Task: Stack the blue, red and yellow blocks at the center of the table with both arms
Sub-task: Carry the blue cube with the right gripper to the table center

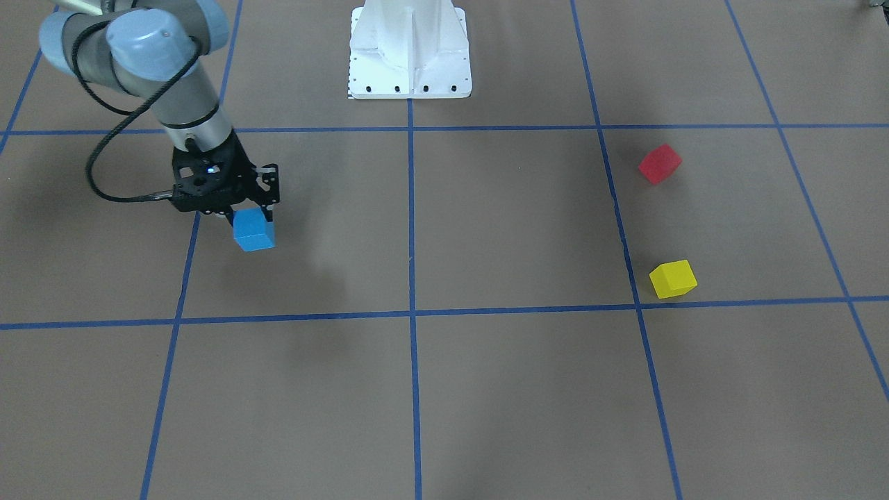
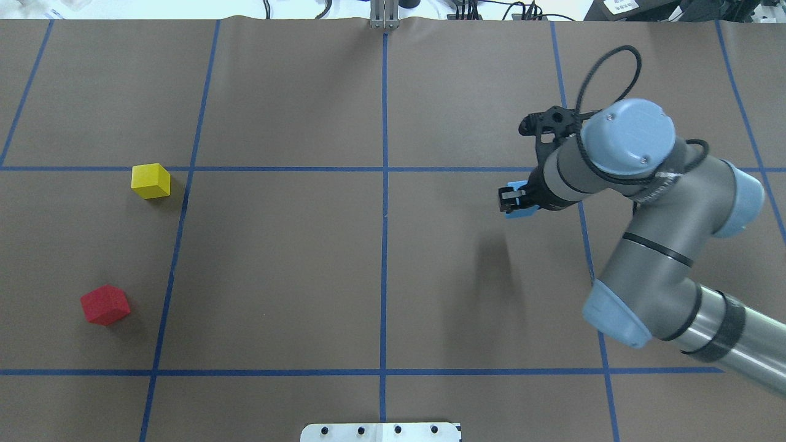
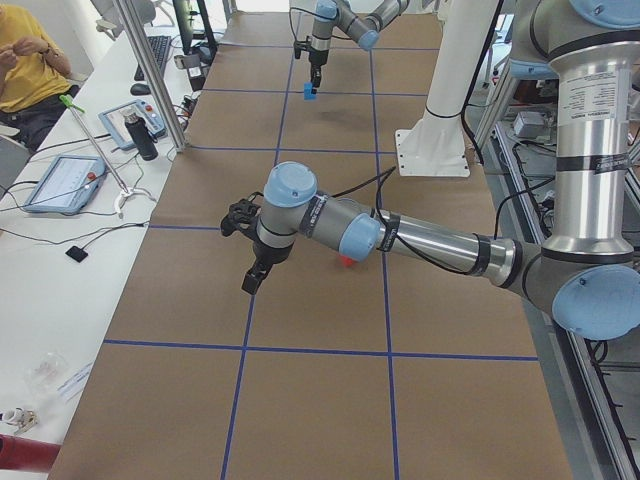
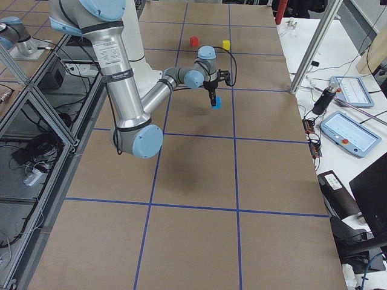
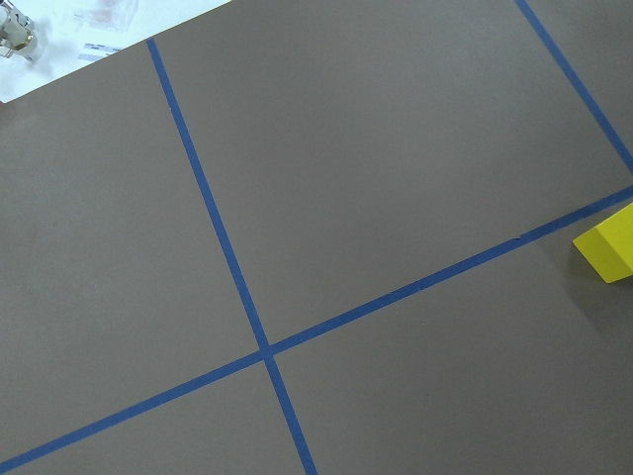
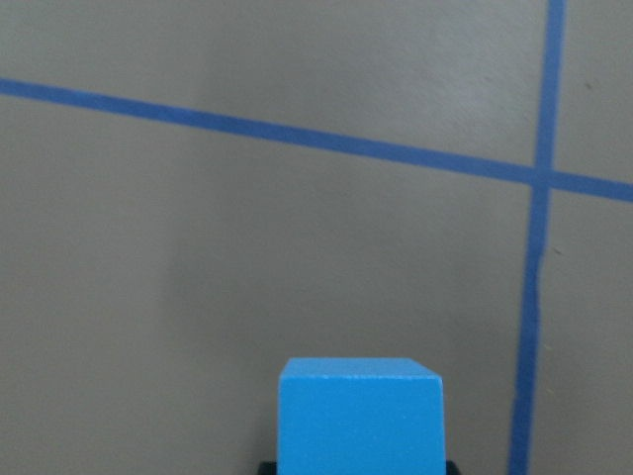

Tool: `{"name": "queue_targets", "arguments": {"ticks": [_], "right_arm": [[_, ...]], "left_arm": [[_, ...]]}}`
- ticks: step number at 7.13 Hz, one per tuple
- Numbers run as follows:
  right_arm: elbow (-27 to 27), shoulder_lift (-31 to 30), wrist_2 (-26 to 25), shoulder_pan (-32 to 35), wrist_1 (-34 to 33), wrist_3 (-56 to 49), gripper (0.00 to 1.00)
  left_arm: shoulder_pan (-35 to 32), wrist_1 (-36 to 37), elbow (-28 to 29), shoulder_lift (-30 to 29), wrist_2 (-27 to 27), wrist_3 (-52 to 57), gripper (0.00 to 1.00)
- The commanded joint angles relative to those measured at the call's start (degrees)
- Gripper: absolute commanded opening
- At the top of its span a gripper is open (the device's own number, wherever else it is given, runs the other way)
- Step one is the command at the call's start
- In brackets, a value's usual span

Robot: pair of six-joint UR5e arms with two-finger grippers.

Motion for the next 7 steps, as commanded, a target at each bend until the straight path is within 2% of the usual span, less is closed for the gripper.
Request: {"name": "queue_targets", "arguments": {"ticks": [1,3,5,6,7], "right_arm": [[-10.62,15.81,-0.56,-4.18,-5.34,10.87,0.00],[-22.41,25.25,-5.10,-9.10,-3.77,16.44,0.00],[-27.46,25.46,-6.45,-11.58,2.64,15.94,0.04],[-27.39,25.29,-8.02,-12.02,2.66,15.33,0.37],[-27.47,24.68,-10.21,-12.37,2.66,14.19,0.54]], "left_arm": [[0.06,0.00,0.25,0.03,0.00,-0.03,1.00],[0.06,0.09,0.25,0.03,0.00,-0.03,1.00],[0.06,0.00,0.25,-0.05,0.00,-0.03,1.00],[0.07,0.00,0.25,-0.05,0.00,-0.03,1.00],[0.07,0.00,0.25,-0.05,0.00,-0.03,1.00]]}}
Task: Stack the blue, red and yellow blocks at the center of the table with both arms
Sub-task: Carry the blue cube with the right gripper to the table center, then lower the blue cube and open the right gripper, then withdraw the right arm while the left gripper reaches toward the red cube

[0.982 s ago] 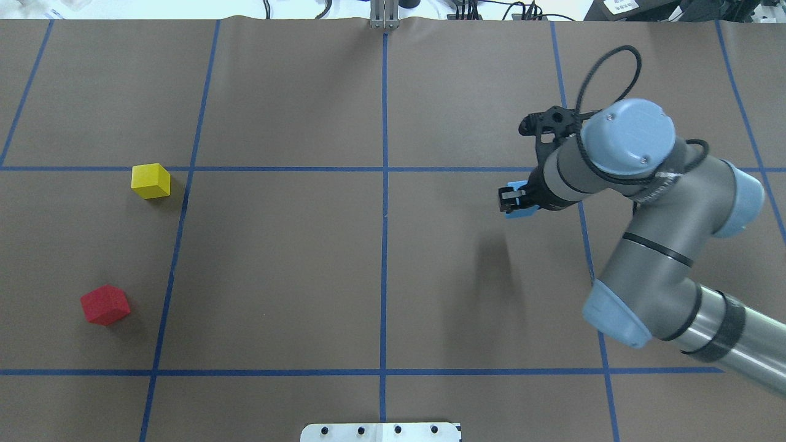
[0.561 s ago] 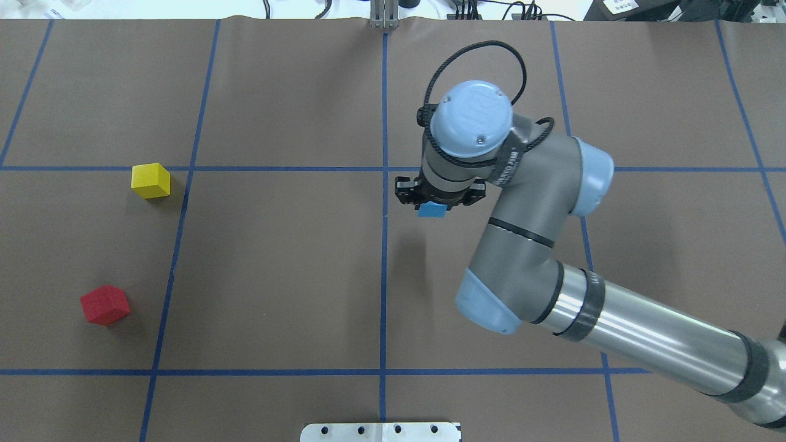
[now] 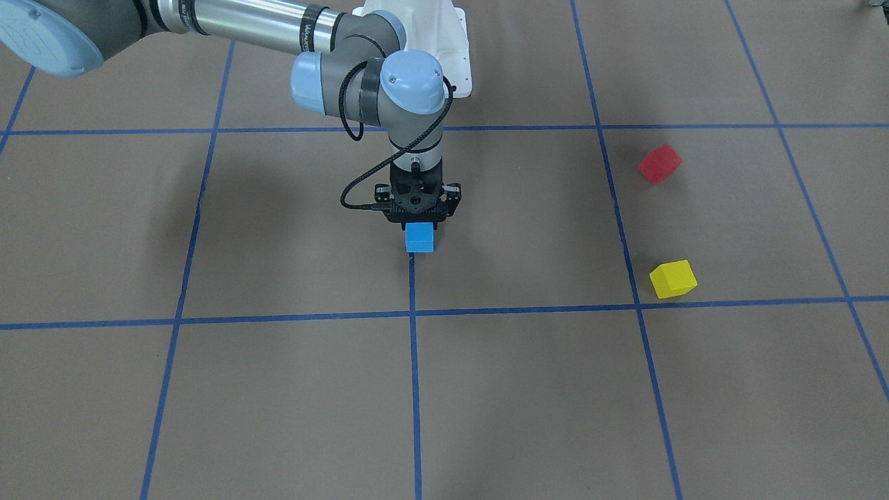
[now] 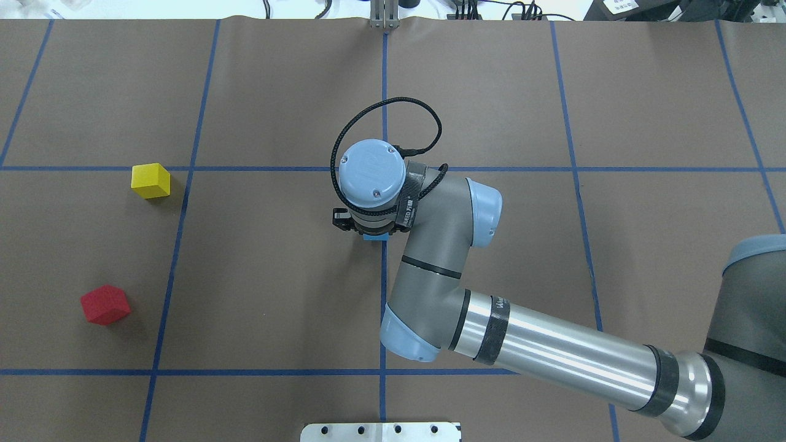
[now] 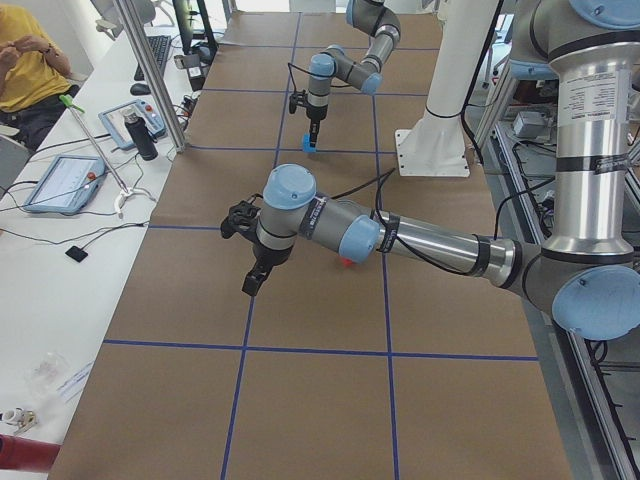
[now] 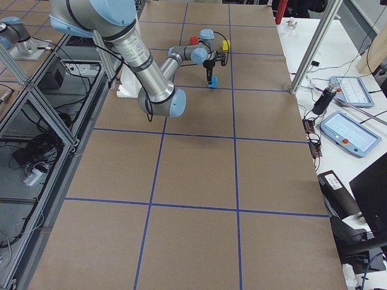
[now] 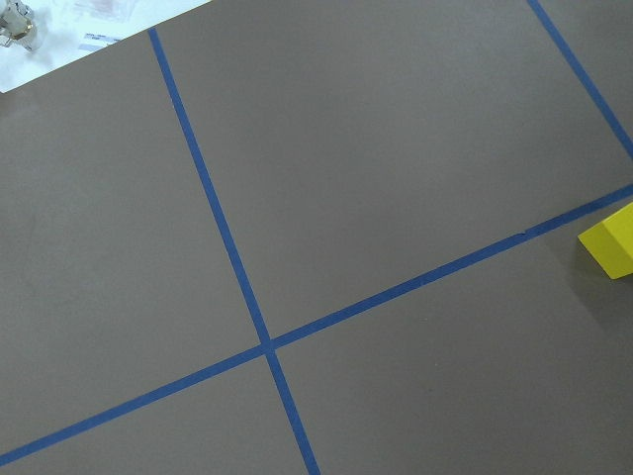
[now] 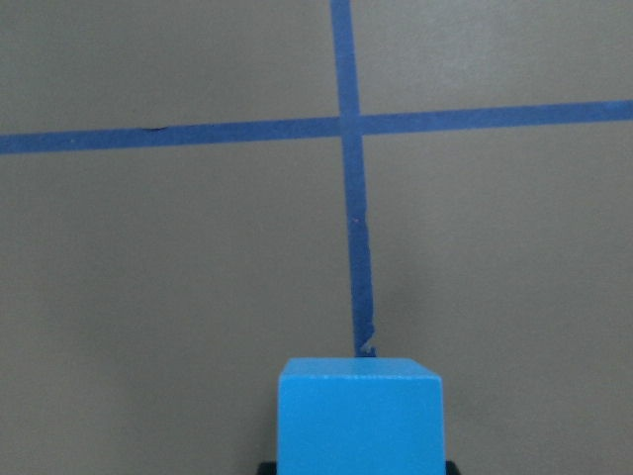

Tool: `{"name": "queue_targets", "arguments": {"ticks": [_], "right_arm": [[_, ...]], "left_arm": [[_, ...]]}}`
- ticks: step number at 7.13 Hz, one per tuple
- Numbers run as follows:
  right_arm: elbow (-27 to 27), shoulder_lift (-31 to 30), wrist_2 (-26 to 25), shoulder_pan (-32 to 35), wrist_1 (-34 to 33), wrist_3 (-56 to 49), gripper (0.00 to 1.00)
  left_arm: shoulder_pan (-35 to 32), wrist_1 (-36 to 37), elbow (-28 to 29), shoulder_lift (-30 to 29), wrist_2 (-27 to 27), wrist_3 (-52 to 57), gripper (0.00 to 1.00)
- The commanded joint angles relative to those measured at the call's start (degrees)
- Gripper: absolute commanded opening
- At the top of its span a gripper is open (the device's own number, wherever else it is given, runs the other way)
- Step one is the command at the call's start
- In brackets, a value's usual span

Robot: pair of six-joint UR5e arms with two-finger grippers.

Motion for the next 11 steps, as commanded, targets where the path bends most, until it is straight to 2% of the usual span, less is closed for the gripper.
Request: {"name": "queue_targets", "arguments": {"ticks": [1,3,5,7,8,9,11], "right_arm": [[-0.44,-0.74,-2.71,-0.70,0.44,-2.16,0.71],[-0.27,-1.09,-3.07,-0.71,0.27,-2.35,0.98],[3.31,-0.66,-2.37,2.34,-0.08,-2.43,0.99],[6.57,-1.35,4.27,10.15,-2.00,-6.97,0.99],[11.11,-4.75,8.14,14.98,-3.50,-12.23,0.99],[15.77,-9.92,12.53,20.42,-3.77,-18.80,0.99],[18.27,-17.06,20.19,31.32,-3.78,-32.78,0.99]], "left_arm": [[0.01,0.00,0.00,-0.01,0.00,0.00,1.00],[0.01,0.08,0.09,-0.10,0.00,-0.09,1.00],[0.01,0.00,0.00,-0.10,0.09,0.00,1.00],[0.27,-0.53,-0.61,-0.19,-0.09,0.09,1.00],[1.67,-3.66,-0.27,-0.10,-2.00,-0.26,1.00],[2.81,-4.57,-0.35,-0.19,-3.07,-5.92,1.00],[10.16,-13.75,-0.18,-0.10,-1.77,-26.34,1.00]]}}
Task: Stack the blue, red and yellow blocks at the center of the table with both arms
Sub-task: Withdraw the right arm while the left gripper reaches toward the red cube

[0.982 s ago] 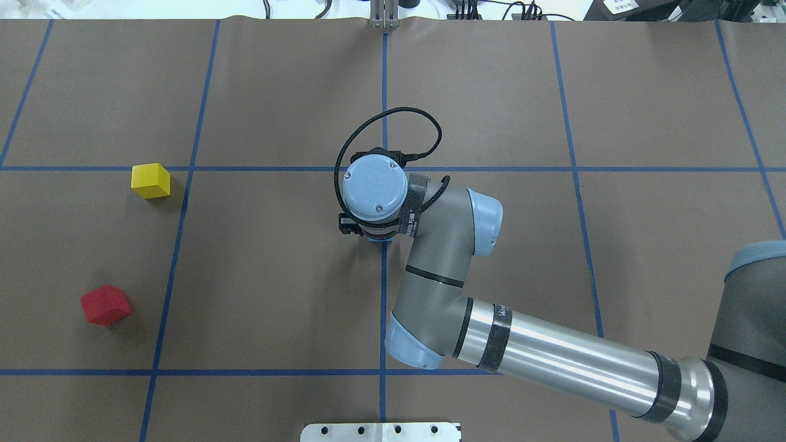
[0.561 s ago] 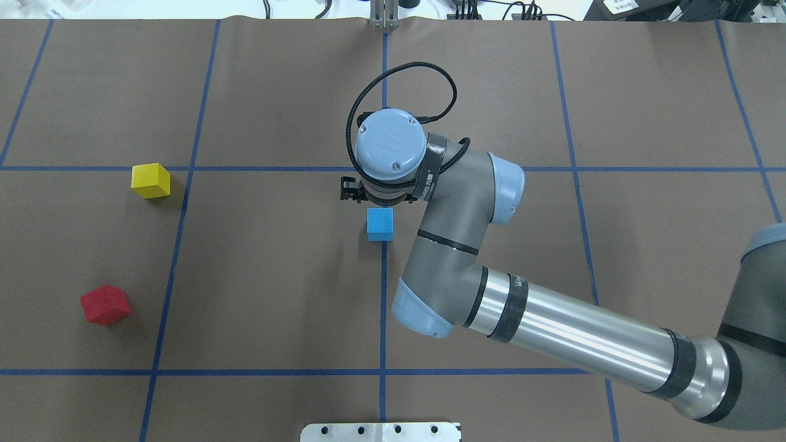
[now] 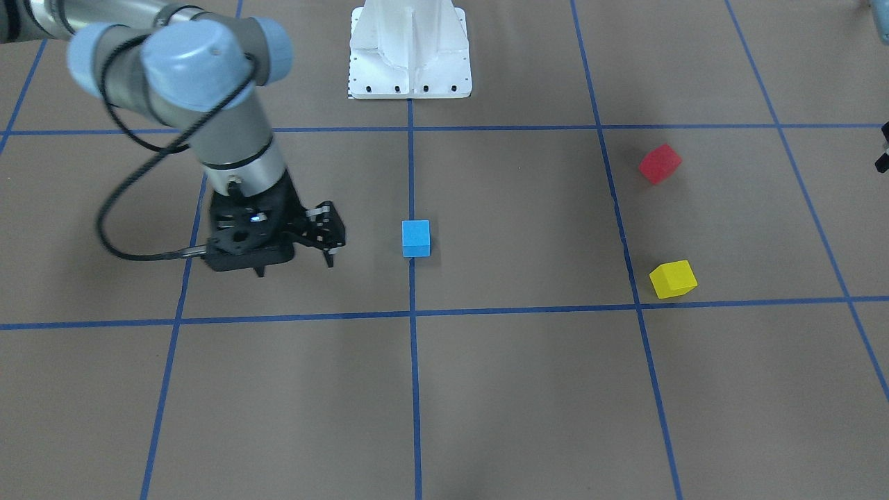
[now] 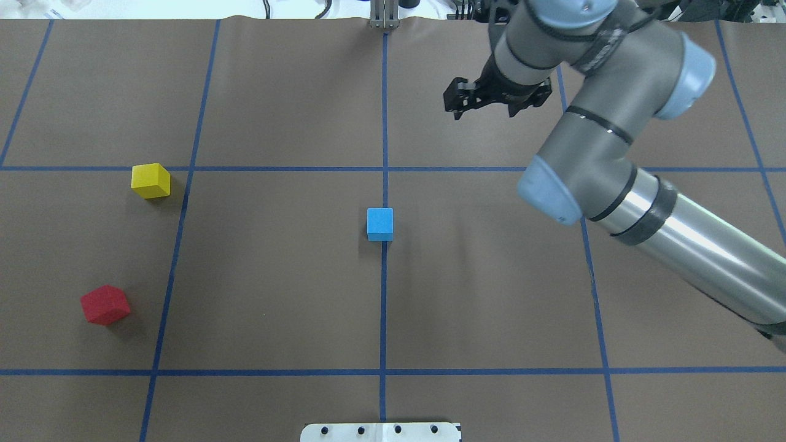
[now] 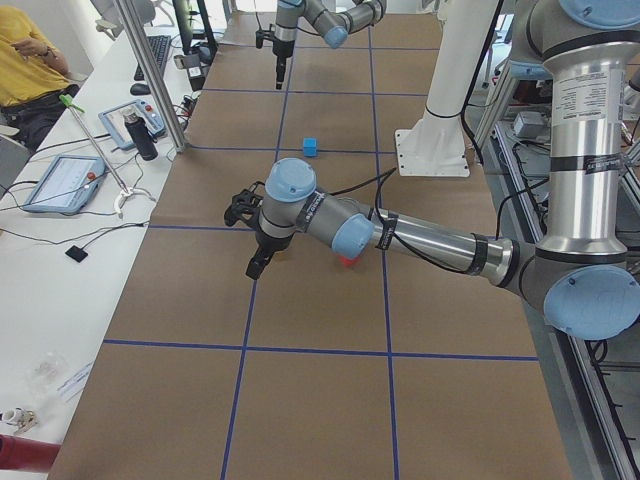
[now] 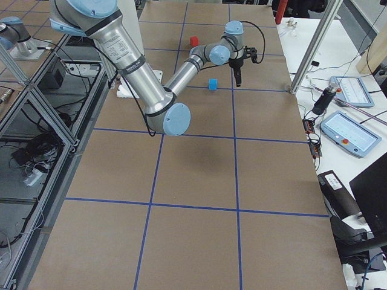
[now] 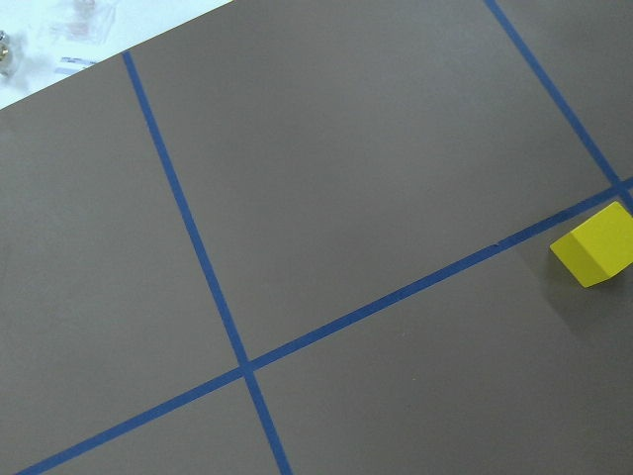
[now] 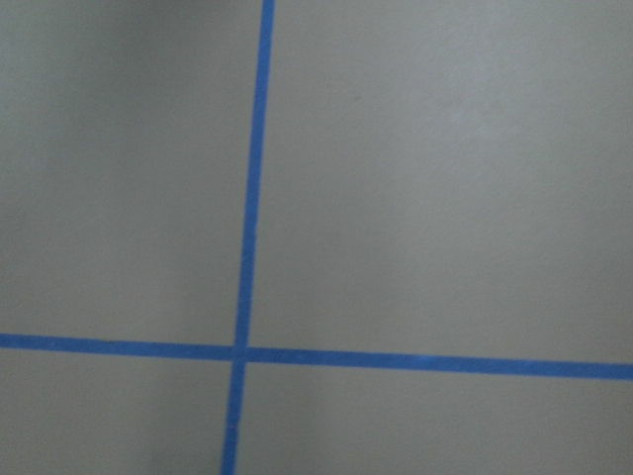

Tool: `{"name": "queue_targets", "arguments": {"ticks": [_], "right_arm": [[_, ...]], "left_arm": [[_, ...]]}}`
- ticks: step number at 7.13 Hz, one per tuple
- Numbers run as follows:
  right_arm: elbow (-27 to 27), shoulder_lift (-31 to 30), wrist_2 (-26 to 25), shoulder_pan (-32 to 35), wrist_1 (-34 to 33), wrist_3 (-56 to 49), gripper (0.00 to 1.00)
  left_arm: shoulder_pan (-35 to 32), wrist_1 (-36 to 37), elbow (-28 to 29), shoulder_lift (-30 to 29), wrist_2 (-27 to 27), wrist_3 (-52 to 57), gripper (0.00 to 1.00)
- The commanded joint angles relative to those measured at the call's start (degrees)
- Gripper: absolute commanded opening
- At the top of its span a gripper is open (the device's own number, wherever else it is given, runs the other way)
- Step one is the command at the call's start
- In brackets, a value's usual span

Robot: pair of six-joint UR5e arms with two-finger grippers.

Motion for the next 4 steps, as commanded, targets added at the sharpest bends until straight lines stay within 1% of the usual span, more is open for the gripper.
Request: {"name": "queue_targets", "arguments": {"ticks": [1,2,3,4], "right_arm": [[1.79,-7.25,6.39,10.70,-0.11,-15.25,0.99],[1.97,-10.58,9.89,15.01,-0.02,-22.28,0.99],[2.84,-14.62,12.28,18.44,0.06,-29.05,0.99],[2.67,-17.79,15.00,22.04,0.24,-36.26,0.99]], "left_arm": [[9.66,-8.26,0.00,-0.03,4.61,-20.13,1.00],[15.45,-8.55,-0.35,-0.20,9.52,-25.61,1.00],[20.47,-8.47,-0.44,-1.08,14.10,-31.75,1.00],[24.35,-8.29,0.69,-3.00,15.80,-34.60,1.00]]}}
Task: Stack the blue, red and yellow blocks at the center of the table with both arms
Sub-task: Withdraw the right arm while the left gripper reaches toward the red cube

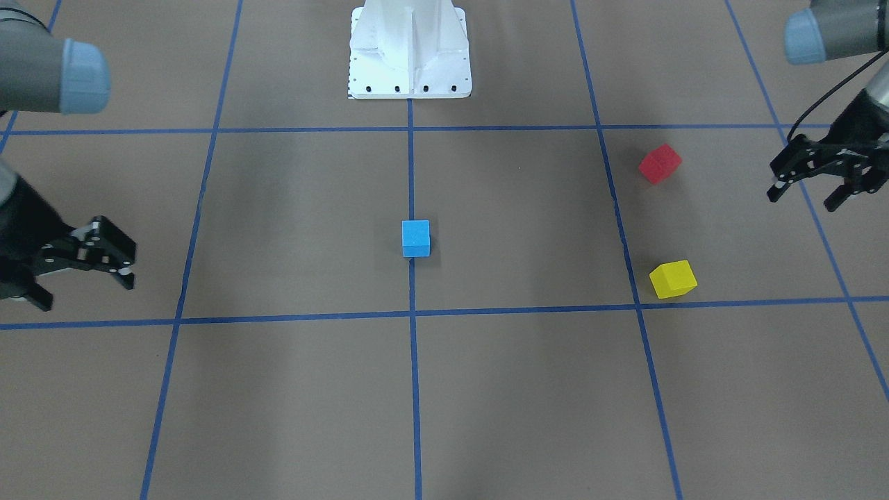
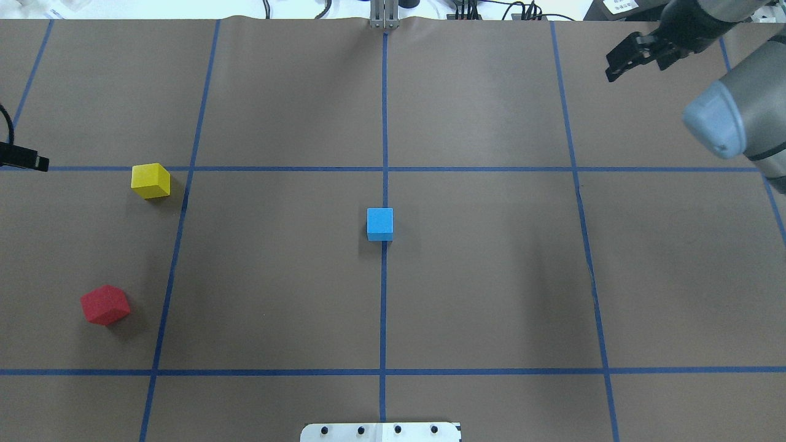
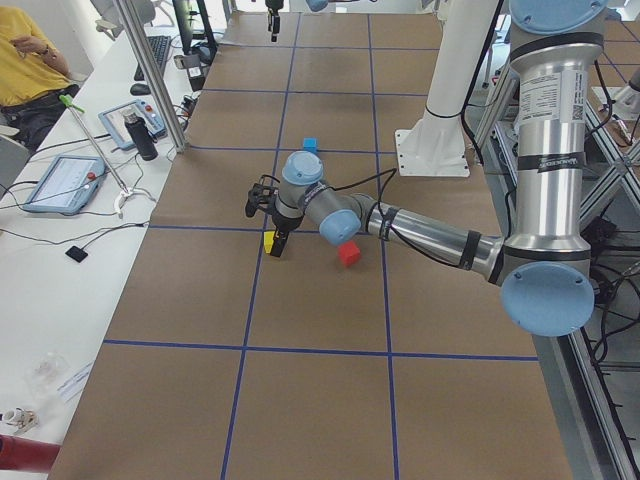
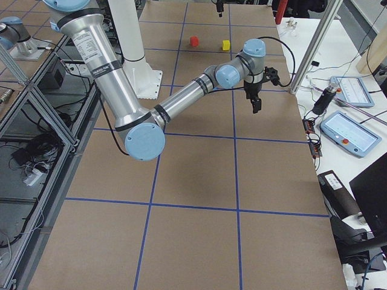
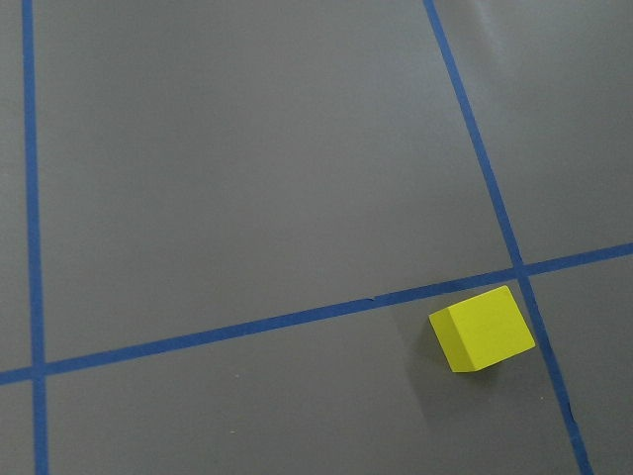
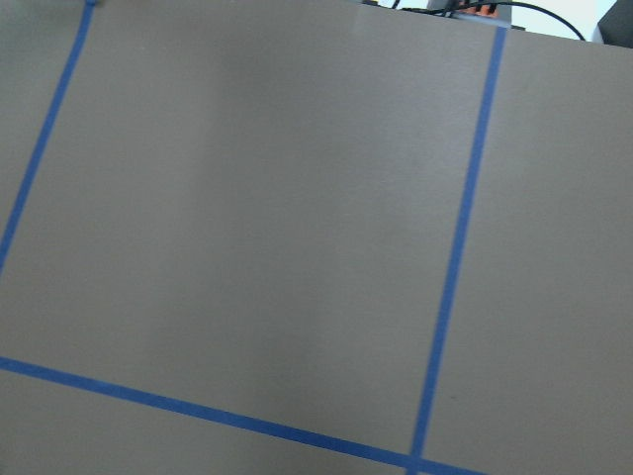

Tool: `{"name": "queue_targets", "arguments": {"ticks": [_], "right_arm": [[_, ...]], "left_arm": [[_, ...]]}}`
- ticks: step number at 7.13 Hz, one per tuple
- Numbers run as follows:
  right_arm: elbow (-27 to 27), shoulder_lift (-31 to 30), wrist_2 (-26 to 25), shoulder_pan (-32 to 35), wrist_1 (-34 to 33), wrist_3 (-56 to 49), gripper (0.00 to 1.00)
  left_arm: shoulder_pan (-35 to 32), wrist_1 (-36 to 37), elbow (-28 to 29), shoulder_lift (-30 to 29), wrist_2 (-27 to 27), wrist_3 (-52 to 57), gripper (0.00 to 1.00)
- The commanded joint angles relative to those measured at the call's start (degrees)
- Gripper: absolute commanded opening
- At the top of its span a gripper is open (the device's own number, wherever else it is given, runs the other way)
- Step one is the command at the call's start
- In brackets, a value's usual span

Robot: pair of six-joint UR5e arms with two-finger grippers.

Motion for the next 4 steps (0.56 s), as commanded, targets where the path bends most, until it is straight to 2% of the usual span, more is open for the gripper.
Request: {"name": "queue_targets", "arguments": {"ticks": [1,2,4], "right_arm": [[0.28,-7.72,6.58,8.47,0.08,-15.93,0.99],[0.36,-10.28,7.22,10.68,0.26,-19.92,0.99],[0.28,-10.66,7.22,11.32,0.35,-21.10,0.99]], "left_arm": [[7.80,-0.21,0.43,-1.87,5.73,-5.10,1.00],[11.91,-0.30,-0.18,-1.52,7.58,-2.49,1.00],[15.54,-2.31,-1.76,0.75,7.86,9.00,1.00]]}}
